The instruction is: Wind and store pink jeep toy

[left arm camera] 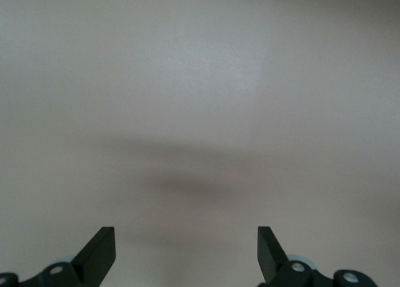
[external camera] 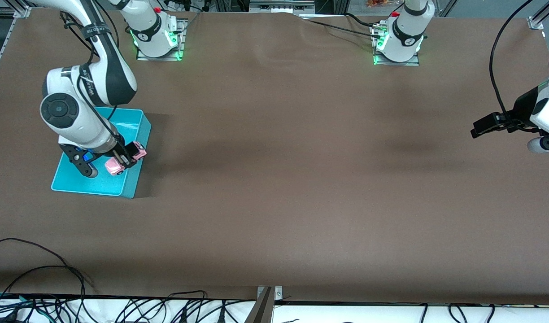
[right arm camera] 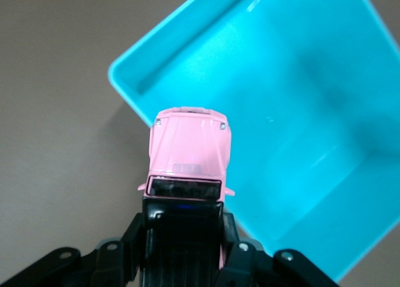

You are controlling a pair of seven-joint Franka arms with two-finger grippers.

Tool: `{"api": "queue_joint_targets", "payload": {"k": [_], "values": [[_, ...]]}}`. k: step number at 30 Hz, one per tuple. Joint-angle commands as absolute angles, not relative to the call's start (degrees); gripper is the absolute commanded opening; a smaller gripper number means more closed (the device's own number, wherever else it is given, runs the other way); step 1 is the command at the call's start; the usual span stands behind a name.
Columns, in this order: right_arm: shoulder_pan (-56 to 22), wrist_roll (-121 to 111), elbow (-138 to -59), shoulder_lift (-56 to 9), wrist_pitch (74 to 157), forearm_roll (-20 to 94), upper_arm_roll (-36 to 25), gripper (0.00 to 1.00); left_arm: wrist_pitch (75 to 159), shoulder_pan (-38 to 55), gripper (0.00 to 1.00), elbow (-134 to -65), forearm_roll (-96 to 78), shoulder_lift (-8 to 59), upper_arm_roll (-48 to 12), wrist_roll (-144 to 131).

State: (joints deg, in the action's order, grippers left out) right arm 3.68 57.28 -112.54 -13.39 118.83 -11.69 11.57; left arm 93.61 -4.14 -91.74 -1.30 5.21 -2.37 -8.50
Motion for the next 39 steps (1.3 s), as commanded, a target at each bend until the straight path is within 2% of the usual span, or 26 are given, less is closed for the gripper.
{"api": "queue_joint_targets", "payload": {"k": [1, 9, 20, 32, 39], "values": [[3.87, 46.95, -112.94, -11.34, 115.67, -9.32, 8.79, 0.0, 94.57, -4.04, 1.0, -92.72, -1.85, 4.57, -2.29, -7.82], [3.87, 31.22, -113.29, -11.07, 111.8, -8.53, 4.66, 0.0, 94.57, -4.04, 1.0, -92.72, -1.85, 4.57, -2.29, -7.82], [4.75, 16.01, -118.38, -11.34, 113.99, -8.17, 0.18, 0.0, 94.57, -4.04, 1.0, -92.72, -1.85, 4.57, -2.29, -7.91], [4.83, 14.68, -129.02, -10.28, 127.96, -8.17, -2.55, 0.0, 94.57, -3.96, 1.0, -92.72, -1.85, 4.57, -2.29, -8.0], [4.92, 9.24, -130.69, -10.37, 129.64, -8.17, -4.39, 0.0, 94.57, -4.04, 1.0, -92.81, -1.85, 4.66, -2.29, -8.0]]}}
